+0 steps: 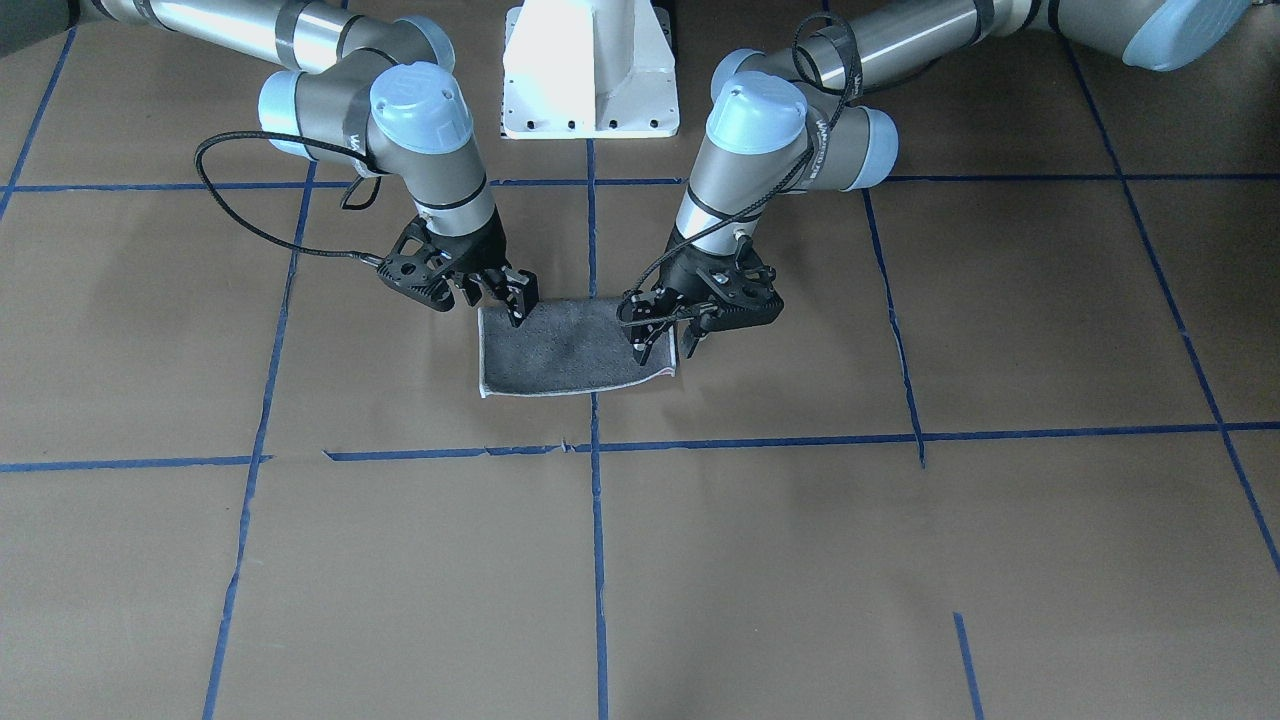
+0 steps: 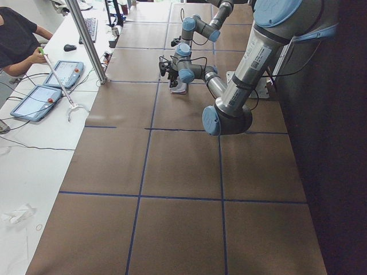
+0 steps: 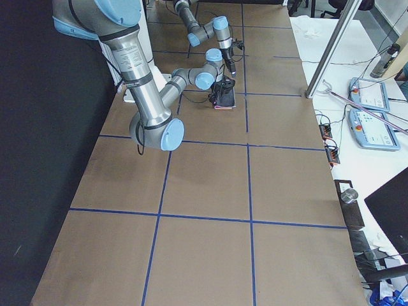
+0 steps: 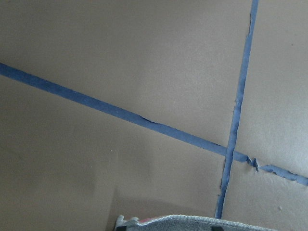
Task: Fold towel twice with both arms
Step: 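Release the folded edge and reposition both grippers on the folded strip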
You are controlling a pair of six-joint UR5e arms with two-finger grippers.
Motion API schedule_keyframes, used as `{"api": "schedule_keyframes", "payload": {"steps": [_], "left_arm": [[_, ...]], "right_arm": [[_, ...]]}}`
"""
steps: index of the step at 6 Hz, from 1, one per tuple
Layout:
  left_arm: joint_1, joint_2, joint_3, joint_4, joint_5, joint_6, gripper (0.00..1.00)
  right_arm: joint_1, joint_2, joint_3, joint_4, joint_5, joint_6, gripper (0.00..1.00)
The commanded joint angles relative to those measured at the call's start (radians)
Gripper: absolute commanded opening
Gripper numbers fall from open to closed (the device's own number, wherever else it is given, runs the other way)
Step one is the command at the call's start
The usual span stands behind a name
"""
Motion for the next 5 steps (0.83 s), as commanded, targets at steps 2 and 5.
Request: {"api": "schedule_keyframes", "payload": {"steps": [2, 5], "left_arm": [[-0.004, 0.011, -0.008, 0.002, -0.002, -0.008, 0.67], [0.092, 0.049, -0.023, 0.020, -0.022, -0.194, 0.70]], "right_arm": [[0.001, -0.020, 0.022, -0.006, 0.001, 0.002, 0.72], [0.088, -0.069, 0.111, -0.011, 0.020, -0.007, 1.00]]}}
